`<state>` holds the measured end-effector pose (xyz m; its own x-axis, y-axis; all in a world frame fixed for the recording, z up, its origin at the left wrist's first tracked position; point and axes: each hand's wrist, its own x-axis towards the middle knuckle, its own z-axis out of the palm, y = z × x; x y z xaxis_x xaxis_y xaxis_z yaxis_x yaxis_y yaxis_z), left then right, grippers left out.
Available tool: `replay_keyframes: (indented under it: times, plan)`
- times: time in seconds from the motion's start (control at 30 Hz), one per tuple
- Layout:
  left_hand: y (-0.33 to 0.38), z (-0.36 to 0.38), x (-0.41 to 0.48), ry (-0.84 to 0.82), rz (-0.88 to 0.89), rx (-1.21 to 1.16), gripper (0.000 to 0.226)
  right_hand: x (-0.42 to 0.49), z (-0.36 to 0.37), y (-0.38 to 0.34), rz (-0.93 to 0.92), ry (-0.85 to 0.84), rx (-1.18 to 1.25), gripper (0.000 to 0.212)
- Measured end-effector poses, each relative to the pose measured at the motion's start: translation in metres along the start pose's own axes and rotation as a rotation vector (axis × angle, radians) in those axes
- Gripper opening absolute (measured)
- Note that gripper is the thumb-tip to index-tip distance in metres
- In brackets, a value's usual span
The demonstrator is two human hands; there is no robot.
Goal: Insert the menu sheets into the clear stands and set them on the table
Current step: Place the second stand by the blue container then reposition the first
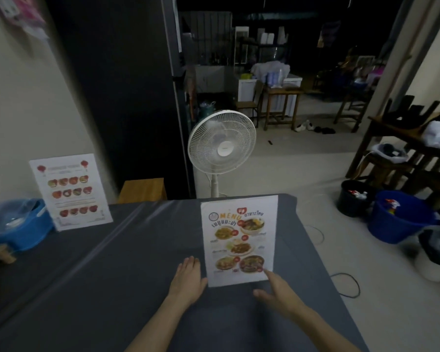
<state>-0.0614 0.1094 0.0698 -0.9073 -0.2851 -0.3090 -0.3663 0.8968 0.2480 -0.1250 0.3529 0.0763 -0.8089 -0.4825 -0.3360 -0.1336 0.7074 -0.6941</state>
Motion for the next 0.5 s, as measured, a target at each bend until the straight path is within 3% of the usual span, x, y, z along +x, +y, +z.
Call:
replay_keyframes:
  times: [0.1, 0.13, 0.23, 0.33, 0.43, 0.5]
  plan:
    - [0.006, -0.005, 0.007, -0.005, -0.028, -0.172, 0.074, 0.004, -0.02, 0.009, 0.032, 0.075, 0.17, 0.033]
    - [0.008, -0.007, 0.009, 0.0, -0.027, -0.27, 0.074, 0.006, -0.027, 0.008, 0.06, 0.096, 0.223, 0.037]
    - [0.013, -0.016, 0.012, 0.035, -0.081, -0.711, 0.078, 0.02, -0.042, 0.01, 0.13, 0.208, 0.467, 0.076]
    - [0.015, -0.023, 0.017, 0.083, -0.194, -1.151, 0.088, 0.032, -0.057, -0.001, 0.106, 0.317, 0.649, 0.071]
    - [0.016, -0.03, 0.025, 0.106, -0.196, -1.336, 0.076, 0.045, -0.068, -0.01, 0.044, 0.386, 0.778, 0.068]
    - [0.018, -0.036, 0.029, 0.12, -0.134, -1.422, 0.056, 0.052, -0.072, -0.016, 0.013, 0.393, 0.811, 0.066]
